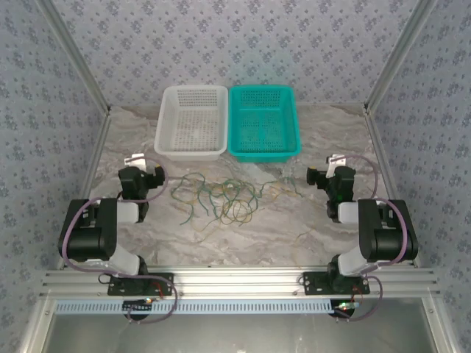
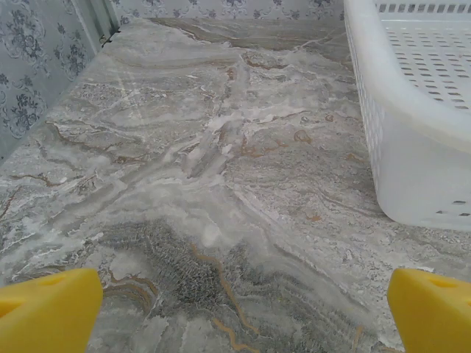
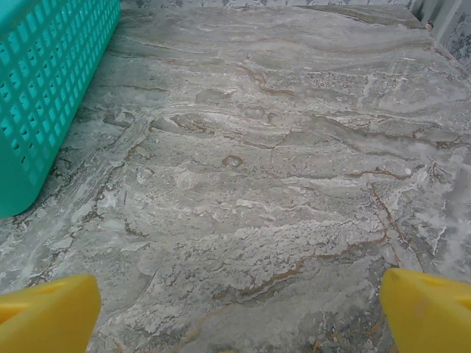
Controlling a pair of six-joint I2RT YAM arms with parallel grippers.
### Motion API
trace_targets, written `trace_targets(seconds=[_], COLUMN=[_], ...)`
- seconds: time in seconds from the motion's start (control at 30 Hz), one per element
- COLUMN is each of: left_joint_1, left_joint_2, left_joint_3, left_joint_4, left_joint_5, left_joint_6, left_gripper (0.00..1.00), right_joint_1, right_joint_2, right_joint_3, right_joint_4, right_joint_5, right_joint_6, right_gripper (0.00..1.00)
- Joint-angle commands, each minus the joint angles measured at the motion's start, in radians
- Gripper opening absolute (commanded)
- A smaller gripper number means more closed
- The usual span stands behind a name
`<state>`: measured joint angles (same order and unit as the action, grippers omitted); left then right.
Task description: Untangle the cables
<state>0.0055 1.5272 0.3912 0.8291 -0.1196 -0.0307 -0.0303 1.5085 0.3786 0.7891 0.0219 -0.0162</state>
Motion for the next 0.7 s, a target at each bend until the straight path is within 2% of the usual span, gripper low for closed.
trace_targets(seconds=[0.0, 0.67], left_joint_1=[-0.003, 0.000], left_joint_2=[0.005, 0.006], left_joint_3=[0.016, 0.017], left_joint_4=[-0.005, -0.009], left_joint_5=[0.013, 0.020], left_joint_6=[-0.003, -0.005], left_gripper=[0.99, 0.99], right_joint_1=[-0.005, -0.006], right_joint_2=[0.012, 0.010], right_joint_3=[0.022, 0.020], right_joint_4=[-0.004, -0.002], right_joint_5=[-0.005, -0.007], right_joint_6=[-0.007, -0.005], right_gripper=[1.00, 1.00])
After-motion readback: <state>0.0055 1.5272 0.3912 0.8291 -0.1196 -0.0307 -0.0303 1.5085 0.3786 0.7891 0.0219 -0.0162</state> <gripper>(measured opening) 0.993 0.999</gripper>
